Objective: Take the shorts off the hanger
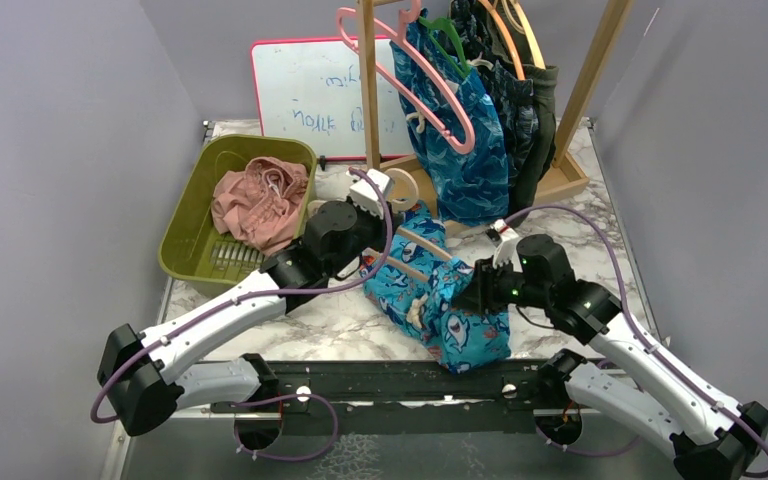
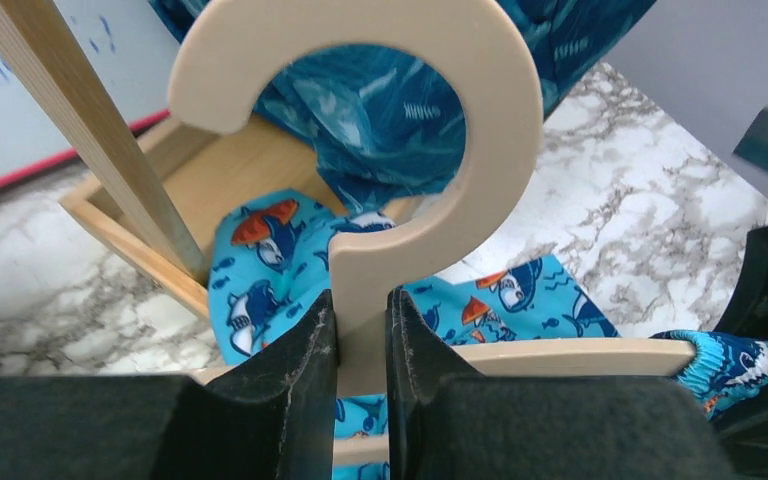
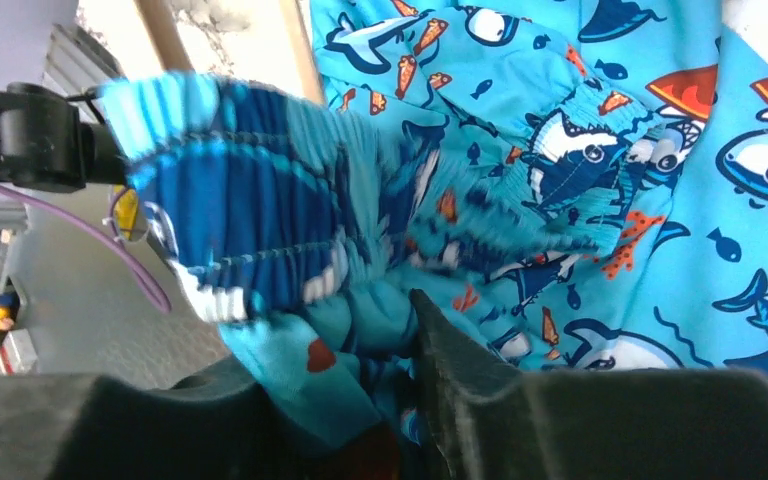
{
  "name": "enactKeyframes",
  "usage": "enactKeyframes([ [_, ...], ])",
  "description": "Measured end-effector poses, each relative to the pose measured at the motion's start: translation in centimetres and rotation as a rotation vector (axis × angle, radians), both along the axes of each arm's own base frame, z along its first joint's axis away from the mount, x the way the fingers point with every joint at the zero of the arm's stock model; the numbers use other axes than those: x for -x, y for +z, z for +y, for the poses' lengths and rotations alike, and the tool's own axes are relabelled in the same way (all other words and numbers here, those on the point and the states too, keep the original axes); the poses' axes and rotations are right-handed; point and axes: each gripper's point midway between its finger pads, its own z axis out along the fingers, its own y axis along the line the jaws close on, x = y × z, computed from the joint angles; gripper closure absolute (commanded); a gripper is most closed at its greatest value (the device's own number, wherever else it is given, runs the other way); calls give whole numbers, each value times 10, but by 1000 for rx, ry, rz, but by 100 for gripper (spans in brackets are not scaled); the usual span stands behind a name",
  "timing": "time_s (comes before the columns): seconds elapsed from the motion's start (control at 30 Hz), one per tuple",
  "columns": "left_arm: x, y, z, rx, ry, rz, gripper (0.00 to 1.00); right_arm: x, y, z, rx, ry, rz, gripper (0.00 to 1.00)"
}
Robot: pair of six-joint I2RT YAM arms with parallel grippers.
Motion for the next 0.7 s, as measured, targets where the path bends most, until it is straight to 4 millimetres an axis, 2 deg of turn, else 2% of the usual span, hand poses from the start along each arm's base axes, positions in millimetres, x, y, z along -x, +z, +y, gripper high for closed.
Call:
enactKeyframes([
  [0.13,-3,27,4,-8,13,-45,100,-3,-3,-4,18,-32,2,76],
  [0.3,-3,49,17,-18,47,-91,100,-9,-1,-11,44,-86,-7,84],
  [0.5,-4,61,21,-6,65,-113,100,-15,5,-22,51,-173,-36,98],
  [0.6,-5,65,22,0,74,-118,100,-19,7,-32,59,-243,-47,99],
  [0.7,-6,70,32,2,116,-129,100,-25,7,-41,66,-317,-52,99],
])
